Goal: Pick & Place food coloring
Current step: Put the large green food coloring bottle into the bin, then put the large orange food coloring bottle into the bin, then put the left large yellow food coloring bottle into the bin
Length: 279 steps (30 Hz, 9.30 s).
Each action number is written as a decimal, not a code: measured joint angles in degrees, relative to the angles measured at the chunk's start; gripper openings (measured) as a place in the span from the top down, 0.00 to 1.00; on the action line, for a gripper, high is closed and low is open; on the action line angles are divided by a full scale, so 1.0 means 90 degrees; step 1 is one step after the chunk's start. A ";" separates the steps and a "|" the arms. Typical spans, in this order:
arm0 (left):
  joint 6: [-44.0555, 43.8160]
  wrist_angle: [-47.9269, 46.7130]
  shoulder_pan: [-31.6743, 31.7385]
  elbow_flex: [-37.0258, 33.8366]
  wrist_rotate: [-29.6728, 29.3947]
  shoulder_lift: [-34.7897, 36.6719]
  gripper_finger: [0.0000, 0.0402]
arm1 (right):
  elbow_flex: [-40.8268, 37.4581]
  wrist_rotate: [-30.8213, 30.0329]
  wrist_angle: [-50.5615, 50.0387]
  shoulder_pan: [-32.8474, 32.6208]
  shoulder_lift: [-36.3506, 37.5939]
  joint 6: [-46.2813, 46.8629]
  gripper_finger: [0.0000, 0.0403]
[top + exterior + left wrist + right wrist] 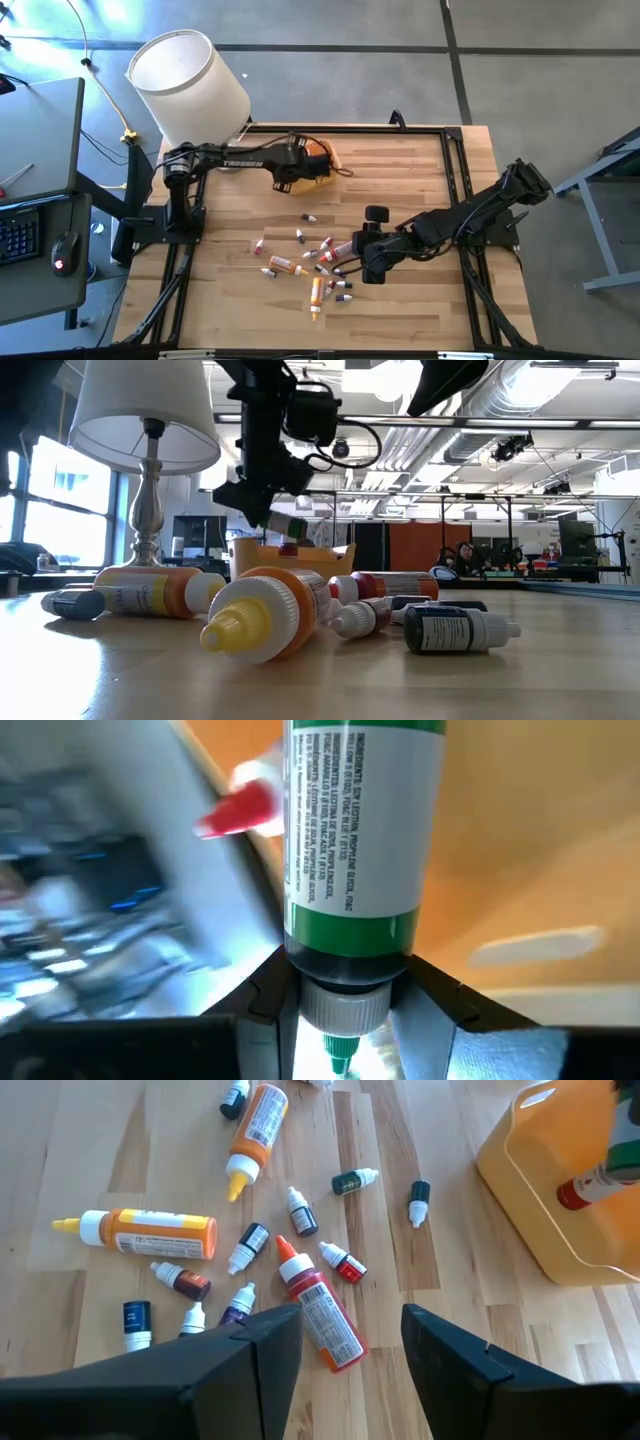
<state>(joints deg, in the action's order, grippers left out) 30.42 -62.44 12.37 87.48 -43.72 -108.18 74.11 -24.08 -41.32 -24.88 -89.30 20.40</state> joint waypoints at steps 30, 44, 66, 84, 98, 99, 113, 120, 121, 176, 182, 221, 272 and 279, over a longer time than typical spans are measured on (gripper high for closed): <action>0.2754 0.0441 -0.0390 -0.2034 -0.2709 0.0019 0.71 | 0.0002 -0.0002 0.0100 -0.0002 0.0000 0.0039 0.59; 0.4562 0.1509 -0.0292 -0.2045 -0.2800 0.0012 0.67 | 0.0007 0.0024 0.0334 0.0000 0.0000 -0.0487 0.59; 0.4741 0.1959 -0.0293 -0.2042 -0.3542 0.0010 0.56 | 0.0007 0.0032 0.0333 -0.0002 0.0000 -0.0442 0.59; -0.0336 -0.0264 -0.1546 -0.0730 -0.2012 0.0007 0.56 | 0.0007 0.0051 0.0330 -0.0002 0.0000 -0.0431 0.59; -0.6371 -0.2769 -0.1909 -0.0524 -0.0001 0.2674 0.56 | 0.0007 0.0050 0.0290 -0.0074 0.0000 -0.0121 0.59; -0.6736 -0.2704 -0.2066 -0.0722 0.0038 0.3013 0.56 | 0.0007 0.0030 0.0296 -0.0094 0.0000 -0.0115 0.59; -0.7763 0.2870 -0.4906 -0.4853 -0.0035 0.5558 0.56 | -0.1786 0.0266 0.4256 0.0124 -0.0190 -0.1256 0.59; -0.7906 0.3245 -0.5003 -0.5301 -0.0154 0.5544 0.56 | -0.2402 0.1036 0.5883 0.0747 -0.0505 -0.0964 0.59; -0.7906 0.3270 -0.4995 -0.5299 -0.0210 0.5547 0.56 | -0.2257 0.1211 0.5734 0.0828 -0.0622 -0.1011 0.59; -0.7693 0.3254 -0.4999 -0.5292 -0.0415 0.5549 0.56 | 0.1388 0.2105 0.0044 0.1486 -0.3323 -0.1826 0.71; -0.7695 0.3262 -0.4999 -0.5292 -0.0433 0.5549 0.56 | 0.2035 0.1392 0.0138 0.1484 -0.2894 -0.2176 0.70; -0.7563 0.3292 -0.4999 -0.5287 -0.0862 0.5547 0.56 | -0.1592 0.0594 1.0770 0.4271 -0.3542 -0.2964 0.71; -0.7583 0.3338 -0.4999 -0.5292 -0.0392 0.5547 0.56 | -0.1574 0.0700 0.8532 0.3949 -0.1583 -0.2237 0.65; -0.7596 0.3452 -0.4999 -0.5293 0.0675 0.5547 0.56 | -0.1571 0.1992 0.6431 0.2491 -0.0661 -0.1848 0.66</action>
<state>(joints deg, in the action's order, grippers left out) -37.95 -31.37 -32.62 39.84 -37.64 -58.26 59.96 -6.15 16.56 -2.47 -95.24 3.77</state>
